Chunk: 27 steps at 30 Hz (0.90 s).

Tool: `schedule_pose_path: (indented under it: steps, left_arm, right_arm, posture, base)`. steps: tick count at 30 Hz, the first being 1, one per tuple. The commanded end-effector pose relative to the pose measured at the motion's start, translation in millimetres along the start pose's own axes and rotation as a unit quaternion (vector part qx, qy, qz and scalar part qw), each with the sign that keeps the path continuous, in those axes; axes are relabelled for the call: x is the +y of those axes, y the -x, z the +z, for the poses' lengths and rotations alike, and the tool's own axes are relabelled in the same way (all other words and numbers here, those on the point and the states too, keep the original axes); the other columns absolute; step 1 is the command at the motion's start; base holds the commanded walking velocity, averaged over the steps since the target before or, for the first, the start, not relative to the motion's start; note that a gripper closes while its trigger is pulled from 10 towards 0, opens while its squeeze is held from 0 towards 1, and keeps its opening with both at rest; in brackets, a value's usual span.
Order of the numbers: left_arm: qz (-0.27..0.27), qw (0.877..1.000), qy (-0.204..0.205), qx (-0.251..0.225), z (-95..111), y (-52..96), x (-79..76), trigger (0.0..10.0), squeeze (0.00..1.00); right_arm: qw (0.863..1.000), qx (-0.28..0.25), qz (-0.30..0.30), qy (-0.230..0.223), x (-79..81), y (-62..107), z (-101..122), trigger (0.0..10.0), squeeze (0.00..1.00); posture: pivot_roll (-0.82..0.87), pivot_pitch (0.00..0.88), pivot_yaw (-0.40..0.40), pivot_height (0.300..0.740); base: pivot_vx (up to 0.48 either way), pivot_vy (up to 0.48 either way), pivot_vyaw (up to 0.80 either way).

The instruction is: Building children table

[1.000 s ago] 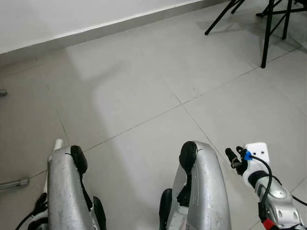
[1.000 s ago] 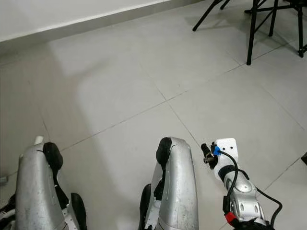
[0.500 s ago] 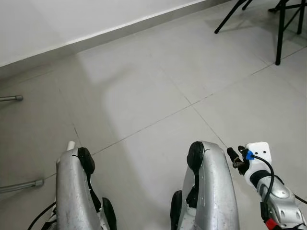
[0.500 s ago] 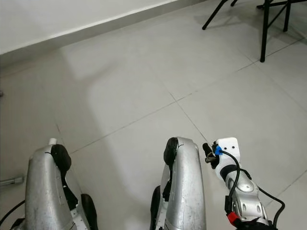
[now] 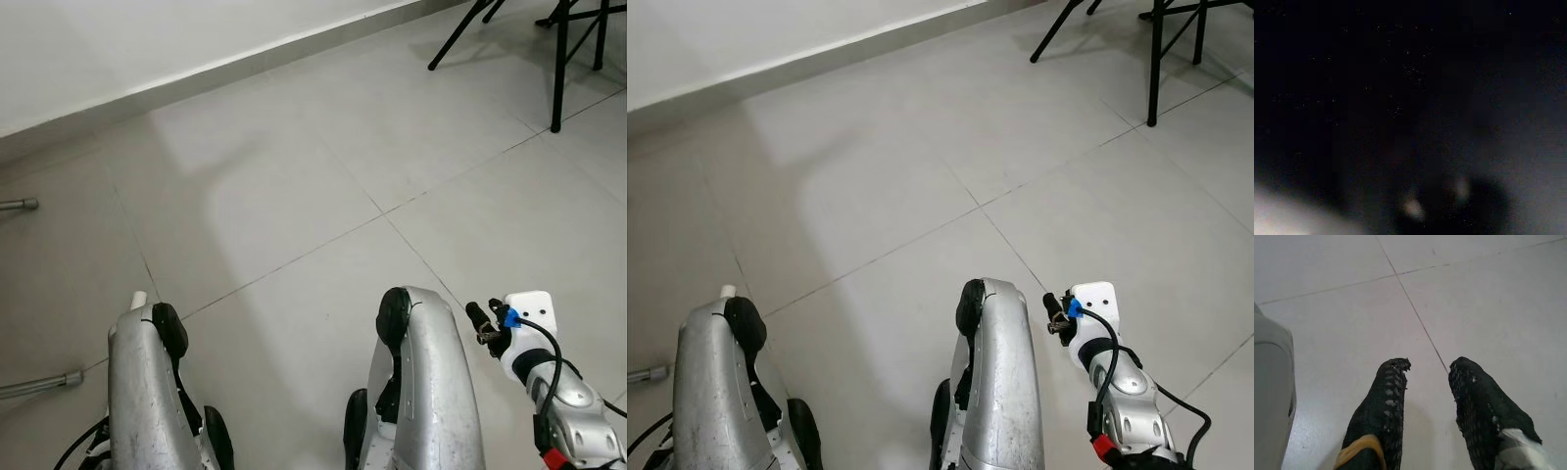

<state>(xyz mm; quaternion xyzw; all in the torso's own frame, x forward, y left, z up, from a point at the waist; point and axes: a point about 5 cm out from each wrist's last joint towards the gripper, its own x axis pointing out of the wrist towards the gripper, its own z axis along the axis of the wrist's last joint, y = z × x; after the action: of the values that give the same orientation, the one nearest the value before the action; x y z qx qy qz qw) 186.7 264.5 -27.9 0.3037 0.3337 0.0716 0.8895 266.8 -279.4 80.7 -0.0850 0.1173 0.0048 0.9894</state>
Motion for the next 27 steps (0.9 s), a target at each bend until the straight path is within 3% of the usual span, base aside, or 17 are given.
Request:
schedule_pose_path:
  steps: [1,2,5,8,9,11,15,16,17,25,27]
  left_arm:
    - [0.126,0.97,0.172,-0.12,79.1,-19.5,72.7,10.0,0.0]
    - [0.126,0.97,0.172,-0.12,79.1,-19.5,72.7,10.0,0.0]
    - [0.064,0.949,0.221,-0.215,118.9,-11.0,67.6,10.0,0.0]
    - [0.056,0.939,0.225,-0.252,135.1,-5.1,72.8,10.0,0.0]
    - [0.06,0.931,0.227,-0.28,147.1,1.1,81.1,10.0,0.0]
    - [0.064,0.929,0.219,-0.291,151.3,4.4,85.8,10.0,0.0]
    - [0.083,0.927,0.2,-0.307,154.2,9.0,97.4,10.0,0.0]
    - [0.129,0.923,0.184,-0.311,150.4,11.3,116.7,10.0,0.0]
    - [0.129,0.923,0.184,-0.311,150.4,11.3,116.7,10.0,0.0]
    - [0.268,0.914,0.141,-0.271,132.7,16.1,170.2,10.0,0.0]
    - [0.279,0.912,0.141,-0.265,128.9,16.2,175.5,10.0,0.0]
  right_arm:
    - [1.0,0.01,0.003,-0.004,1.2,3.6,-6.9,10.0,0.0]
    - [1.0,0.01,0.003,-0.004,1.2,3.6,-6.9,10.0,0.0]
    - [1.0,0.007,0.005,-0.007,1.8,3.7,-6.0,10.0,0.0]
    - [1.0,0.006,0.007,-0.002,1.8,3.9,-5.3,10.0,0.0]
    - [1.0,0.006,0.007,-0.001,1.5,4.2,-5.2,10.0,0.0]
    - [1.0,0.006,0.007,-0.002,1.3,4.4,-5.4,10.0,0.0]
    - [1.0,0.007,0.007,-0.003,1.4,4.6,-6.0,10.0,0.0]
    - [1.0,0.007,0.009,-0.003,2.5,4.6,-6.6,10.0,0.0]
    - [1.0,0.007,0.009,-0.003,2.5,4.6,-6.6,10.0,0.0]
    - [1.0,0.005,0.01,-0.004,2.5,3.3,-4.8,10.0,0.0]
    - [1.0,0.005,0.009,-0.004,1.4,3.2,-4.2,10.0,0.0]
  posture:
    - [0.03,0.332,-0.099,0.3]
    - [0.03,0.332,-0.099,0.3]
    - [0.03,0.333,-0.096,0.3]
    - [0.03,0.333,-0.096,0.3]
    - [0.03,0.333,-0.098,0.3]
    - [0.03,0.335,-0.098,0.3]
    - [0.04,0.335,-0.1,0.3]
    - [0.04,0.337,-0.1,0.3]
    - [0.04,0.337,-0.1,0.3]
    - [0.04,0.342,-0.104,0.3]
    - [0.03,0.341,-0.105,0.3]
  base:
    - [0.0,0.0,0.0]
    - [0.0,0.0,0.0]
    - [0.0,0.0,0.0]
    - [0.0,0.0,0.0]
    - [0.0,0.0,0.0]
    - [0.0,0.0,0.0]
    - [0.0,0.0,0.0]
    - [0.0,0.0,0.0]
    - [0.0,0.0,0.0]
    - [0.0,0.0,0.0]
    - [0.0,0.0,0.0]
